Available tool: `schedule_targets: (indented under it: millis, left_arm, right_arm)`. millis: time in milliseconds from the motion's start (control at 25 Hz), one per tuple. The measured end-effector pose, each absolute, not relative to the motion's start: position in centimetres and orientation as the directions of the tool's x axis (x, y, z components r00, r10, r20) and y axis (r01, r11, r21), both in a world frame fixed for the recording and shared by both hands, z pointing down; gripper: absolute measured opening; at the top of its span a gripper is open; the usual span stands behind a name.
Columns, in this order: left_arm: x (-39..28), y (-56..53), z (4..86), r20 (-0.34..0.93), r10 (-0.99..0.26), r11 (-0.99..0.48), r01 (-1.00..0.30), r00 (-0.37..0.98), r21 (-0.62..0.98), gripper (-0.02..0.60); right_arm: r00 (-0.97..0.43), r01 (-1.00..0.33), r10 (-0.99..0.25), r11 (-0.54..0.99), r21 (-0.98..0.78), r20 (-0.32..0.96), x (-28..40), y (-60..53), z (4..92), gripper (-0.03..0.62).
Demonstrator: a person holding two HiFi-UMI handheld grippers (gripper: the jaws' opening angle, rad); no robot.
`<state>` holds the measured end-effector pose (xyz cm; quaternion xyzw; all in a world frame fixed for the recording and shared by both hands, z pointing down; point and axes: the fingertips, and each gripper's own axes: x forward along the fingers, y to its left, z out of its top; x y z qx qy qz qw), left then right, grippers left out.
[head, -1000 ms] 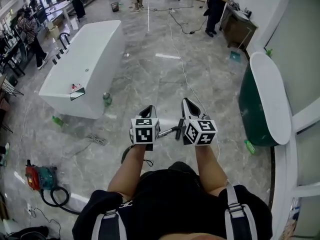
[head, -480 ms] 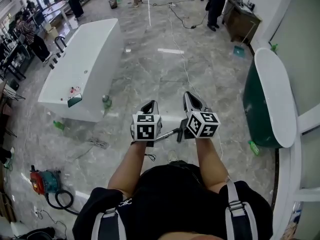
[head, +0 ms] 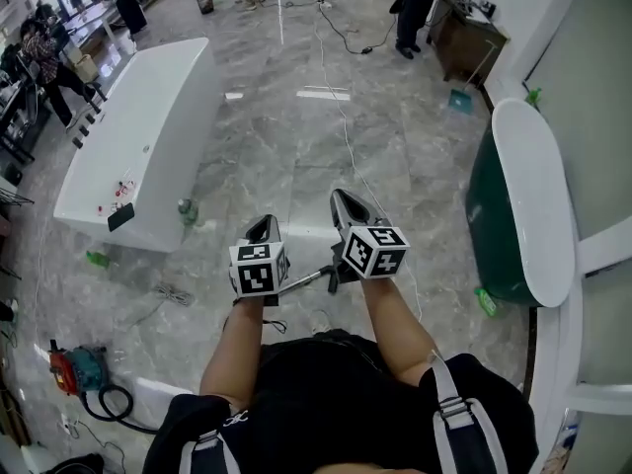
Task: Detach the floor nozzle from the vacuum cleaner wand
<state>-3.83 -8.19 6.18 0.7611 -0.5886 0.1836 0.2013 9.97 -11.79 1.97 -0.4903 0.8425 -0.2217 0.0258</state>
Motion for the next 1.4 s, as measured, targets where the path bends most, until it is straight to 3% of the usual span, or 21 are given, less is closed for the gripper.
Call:
schedule_targets:
  millis: [320, 640, 960, 1400]
  left_arm:
    - [-3.5, -9.0, 11.3, 0.602, -0.770, -0.190, -0.977, 0.211, 0.099, 0.003]
    - [-5.1, -9.6, 23.9, 0.703, -0.666, -0.206, -0.967, 0.251, 0.150, 0.003]
    - [-7.7, -10.2, 44.3, 0.792, -0.543, -0.285, -0.948, 0.280, 0.139, 0.003]
    - [-5.4, -7.3, 73.4, 0.916, -0.294, -0.630, -0.776, 0.272, 0.028, 0.005]
  right_arm:
    - [-0.557, -0.807, -0.785, 0.432, -0.403, 0.273, 10.0, -13.9, 7.2, 0.014]
    - [-0.538, -0.831, -0.716, 0.363, -0.422, 0.444, 8.9, -14.0, 18.9, 0.014]
    - [-0.514, -0.854, -0.628, 0.314, -0.414, 0.584, 7.3, -14.4, 35.6, 0.014]
    - [-0.513, -0.854, -0.527, 0.239, -0.461, 0.678, 7.6, -13.7, 58.6, 0.014]
